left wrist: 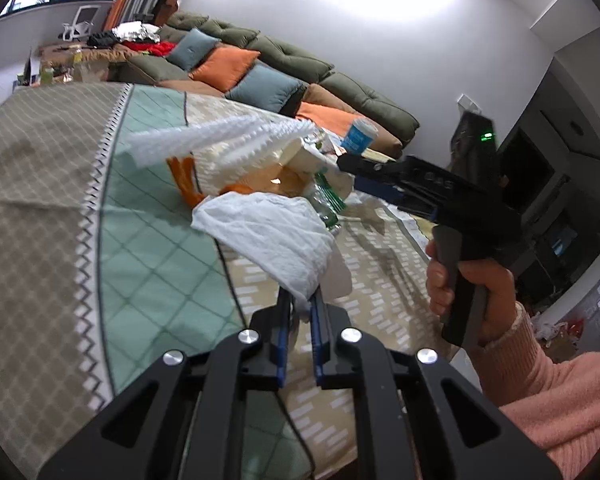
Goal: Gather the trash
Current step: 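Grasp the white tissue with the left tool while the right tool holds the cup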
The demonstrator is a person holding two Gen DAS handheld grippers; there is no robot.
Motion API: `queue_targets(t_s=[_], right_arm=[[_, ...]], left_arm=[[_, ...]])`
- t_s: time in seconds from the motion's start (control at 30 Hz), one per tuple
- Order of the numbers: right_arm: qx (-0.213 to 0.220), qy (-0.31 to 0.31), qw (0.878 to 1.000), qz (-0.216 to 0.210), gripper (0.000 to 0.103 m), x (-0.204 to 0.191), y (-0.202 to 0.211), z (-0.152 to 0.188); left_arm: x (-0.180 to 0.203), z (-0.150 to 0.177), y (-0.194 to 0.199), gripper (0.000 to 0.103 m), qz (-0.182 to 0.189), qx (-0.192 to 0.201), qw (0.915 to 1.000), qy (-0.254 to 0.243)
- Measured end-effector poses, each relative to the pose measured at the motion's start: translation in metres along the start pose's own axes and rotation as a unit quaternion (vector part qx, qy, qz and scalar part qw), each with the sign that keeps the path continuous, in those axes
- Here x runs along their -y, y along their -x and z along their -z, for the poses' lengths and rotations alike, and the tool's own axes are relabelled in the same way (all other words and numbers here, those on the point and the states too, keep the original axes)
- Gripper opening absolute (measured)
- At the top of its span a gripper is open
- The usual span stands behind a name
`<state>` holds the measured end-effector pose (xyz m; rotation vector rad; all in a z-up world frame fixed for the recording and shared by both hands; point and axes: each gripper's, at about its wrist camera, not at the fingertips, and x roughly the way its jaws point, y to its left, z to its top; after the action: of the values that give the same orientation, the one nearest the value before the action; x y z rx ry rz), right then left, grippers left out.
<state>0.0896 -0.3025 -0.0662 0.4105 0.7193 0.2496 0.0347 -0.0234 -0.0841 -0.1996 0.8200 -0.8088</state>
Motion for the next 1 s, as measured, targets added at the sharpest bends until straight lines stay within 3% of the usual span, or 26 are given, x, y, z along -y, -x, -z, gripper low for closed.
queue_targets(t_s=[0.1,0.33,0.4,0.47,0.9,1.0], right_arm=[[-0.007,-0.018,1.0,-0.004,0.068,0.005,-0.008,-0.002],[-0.022,-0.054,0.998,-0.023,0.044,0.012,-0.017,0.0],[-0.022,-0.066,0.997,-0.033,0.036,0.018,-0.016,0.001],[-0.02,-0.074,0.996,-0.04,0.018,0.023,-0.014,0.002],[0.007,-0.058,0.997,-0.047,0.014,0.019,0.014,0.004],[0.014,-0.052,0.997,-0.054,0.008,0.016,0.026,0.002]], left_arm=[[-0.002,-0.001,0.011,0.011,-0.018,0.012,0.9998,-0.005],[-0.016,-0.001,0.031,0.011,-0.043,0.026,0.9987,0.004],[-0.021,0.0,0.038,0.011,-0.049,0.028,0.9984,0.009],[-0.025,0.001,0.041,0.011,-0.055,0.031,0.998,0.011],[-0.052,-0.006,0.063,0.011,-0.084,0.048,0.9951,0.022],[-0.055,-0.008,0.069,0.011,-0.09,0.055,0.9942,0.02]])
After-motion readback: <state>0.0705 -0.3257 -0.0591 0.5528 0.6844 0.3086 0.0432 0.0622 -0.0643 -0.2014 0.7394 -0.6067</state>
